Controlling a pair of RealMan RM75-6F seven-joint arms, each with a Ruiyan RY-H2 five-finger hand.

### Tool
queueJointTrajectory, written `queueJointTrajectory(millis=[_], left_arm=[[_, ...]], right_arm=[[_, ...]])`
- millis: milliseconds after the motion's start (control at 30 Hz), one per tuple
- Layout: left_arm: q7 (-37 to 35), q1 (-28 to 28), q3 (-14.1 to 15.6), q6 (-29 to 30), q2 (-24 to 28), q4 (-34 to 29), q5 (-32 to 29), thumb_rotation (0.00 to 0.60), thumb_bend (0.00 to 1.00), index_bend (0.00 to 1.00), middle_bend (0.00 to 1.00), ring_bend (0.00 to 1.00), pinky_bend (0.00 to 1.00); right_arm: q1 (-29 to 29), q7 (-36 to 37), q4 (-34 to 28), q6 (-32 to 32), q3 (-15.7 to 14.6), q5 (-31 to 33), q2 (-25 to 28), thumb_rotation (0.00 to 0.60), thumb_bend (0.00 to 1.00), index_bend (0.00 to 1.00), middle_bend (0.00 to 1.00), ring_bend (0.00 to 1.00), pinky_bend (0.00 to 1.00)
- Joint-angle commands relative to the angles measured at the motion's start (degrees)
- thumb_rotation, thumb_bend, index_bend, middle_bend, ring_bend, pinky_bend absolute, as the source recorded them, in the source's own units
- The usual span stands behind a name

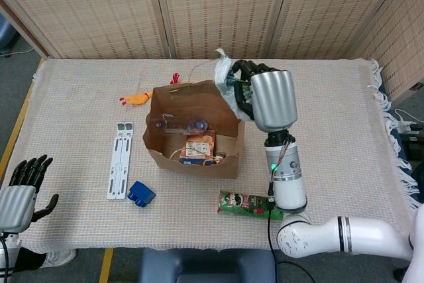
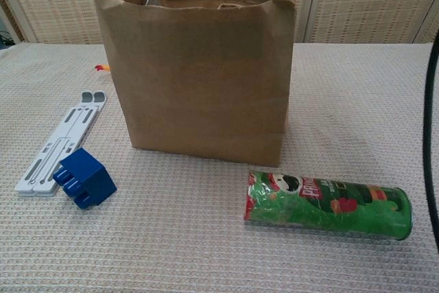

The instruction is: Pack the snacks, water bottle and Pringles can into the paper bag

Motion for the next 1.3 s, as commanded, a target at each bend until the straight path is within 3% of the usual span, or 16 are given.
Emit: queueJointTrajectory(millis=[33, 167, 267, 333, 533, 567, 667, 833, 1000, 1133, 1300], left_arm=[[-0.2, 0.0, 0.0, 0.0, 0.0, 0.1, 0.0, 0.6, 0.37, 0.02, 0.0, 0.0, 0.0], [-0.4, 0.0, 0.0, 0.0, 0.0, 0.3, 0.1, 0.6, 0.37, 0.02, 0.0, 0.0, 0.0], [-0.4, 0.0, 0.0, 0.0, 0.0, 0.3, 0.1, 0.6, 0.37, 0.02, 0.0, 0.0, 0.0], [-0.4, 0.0, 0.0, -0.1, 0.0, 0.2, 0.1, 0.6, 0.37, 0.02, 0.0, 0.0, 0.0], [-0.2, -0.1, 0.0, -0.1, 0.0, 0.2, 0.0, 0.6, 0.37, 0.02, 0.0, 0.0, 0.0], [-0.1, -0.1, 0.0, -0.1, 0.0, 0.2, 0.0, 0.6, 0.37, 0.02, 0.0, 0.0, 0.0], [-0.1, 0.0, 0.0, -0.1, 0.0, 0.2, 0.0, 0.6, 0.37, 0.02, 0.0, 0.0, 0.0], [0.0, 0.0, 0.0, -0.1, 0.0, 0.2, 0.0, 0.6, 0.37, 0.02, 0.0, 0.0, 0.0], [0.4, 0.0, -0.1, 0.0, -0.1, 0.1, -0.1, 0.6, 0.37, 0.02, 0.0, 0.0, 0.0], [0.8, 0.0, -0.1, 0.0, -0.2, -0.1, -0.2, 0.6, 0.37, 0.02, 0.0, 0.0, 0.0], [1.3, 0.1, -0.2, 0.2, -0.3, -0.2, -0.3, 0.6, 0.37, 0.02, 0.0, 0.0, 0.0]], right_arm=[[2.7, -2.4, 1.3, -0.5, -3.1, -0.6, -4.2, 0.6, 0.46, 0.73, 0.57, 0.61, 0.76], [4.1, -3.5, 4.4, -0.6, -5.7, -0.1, -7.9, 0.6, 0.46, 0.72, 0.57, 0.6, 0.75], [4.3, -4.5, 5.8, -1.5, -7.1, 1.5, -8.9, 0.6, 0.46, 0.66, 0.57, 0.55, 0.71], [4.2, -5.1, 5.8, -2.2, -7.3, 3.2, -9.0, 0.6, 0.41, 0.55, 0.53, 0.46, 0.63], [4.0, -7.0, 2.7, -3.2, -5.6, 10.6, -7.2, 0.6, 0.15, 0.05, 0.23, 0.17, 0.35], [3.8, -6.7, 2.1, -3.2, -5.3, 11.0, -6.7, 0.6, 0.13, 0.02, 0.2, 0.14, 0.33], [3.1, -6.2, 0.6, -2.8, -4.8, 11.6, -5.0, 0.6, 0.12, 0.0, 0.16, 0.1, 0.26], [0.4, -3.9, -2.7, -1.7, -4.1, 11.5, -0.3, 0.6, 0.12, 0.0, 0.15, 0.1, 0.25], [-6.0, 1.9, -7.5, -1.6, -4.0, 12.1, 8.0, 0.6, 0.12, 0.0, 0.15, 0.1, 0.25], [-12.8, 8.1, -10.3, -3.7, -6.5, 11.6, 15.9, 0.6, 0.12, 0.0, 0.15, 0.1, 0.24], [-20.3, 15.0, -11.1, -11.0, -12.7, 10.3, 26.0, 0.6, 0.12, 0.0, 0.15, 0.1, 0.22]])
